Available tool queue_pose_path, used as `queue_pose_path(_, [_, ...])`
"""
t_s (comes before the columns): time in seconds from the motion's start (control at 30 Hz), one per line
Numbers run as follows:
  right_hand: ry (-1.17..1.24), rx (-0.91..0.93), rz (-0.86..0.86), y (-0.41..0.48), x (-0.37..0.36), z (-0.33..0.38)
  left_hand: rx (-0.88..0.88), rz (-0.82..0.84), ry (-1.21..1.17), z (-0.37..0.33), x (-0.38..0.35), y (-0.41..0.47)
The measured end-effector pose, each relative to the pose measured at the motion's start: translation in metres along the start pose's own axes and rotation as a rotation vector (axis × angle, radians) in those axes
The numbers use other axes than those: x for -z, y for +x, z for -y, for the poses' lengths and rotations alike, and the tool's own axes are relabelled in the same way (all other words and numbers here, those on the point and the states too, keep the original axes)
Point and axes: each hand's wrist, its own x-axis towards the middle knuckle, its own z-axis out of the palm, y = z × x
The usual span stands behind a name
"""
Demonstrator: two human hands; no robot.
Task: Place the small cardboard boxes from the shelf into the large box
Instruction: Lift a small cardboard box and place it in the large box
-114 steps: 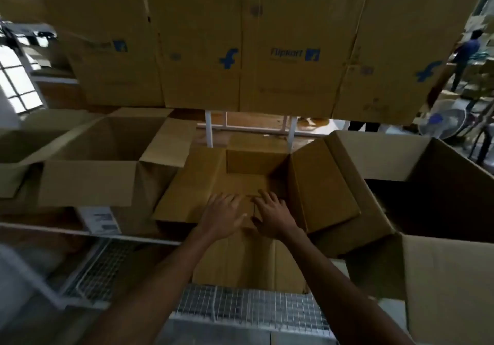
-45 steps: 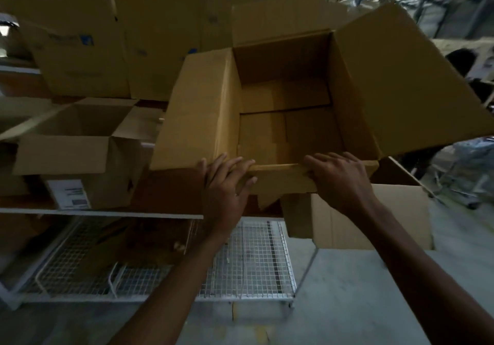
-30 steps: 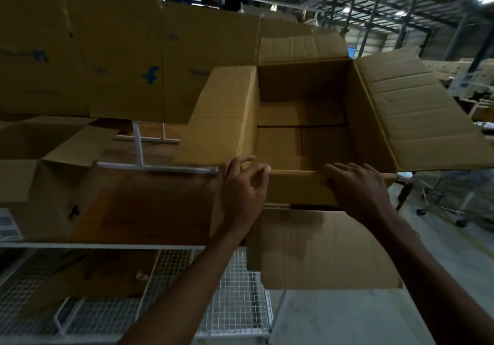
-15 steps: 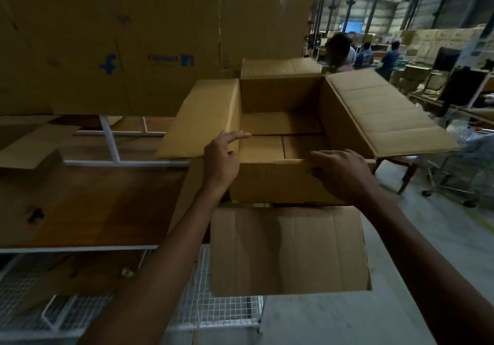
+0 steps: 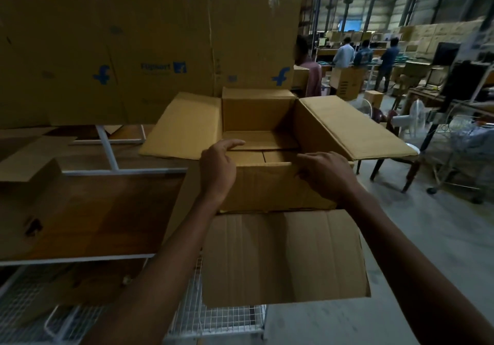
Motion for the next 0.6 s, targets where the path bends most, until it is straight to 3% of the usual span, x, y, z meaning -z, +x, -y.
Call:
queue_pose_path(0.37, [0.06, -0.042, 0.137, -0.002, -0.042, -0.012, 0.145, 0.143, -0.036, 0.024, -0.024, -0.006])
queue_pose_path(0.6, [0.11, -0.085, 0.3, -0.034, -0.095, 0.009, 0.257, 0.257, 0.106, 0.06, -0.038, -0.051])
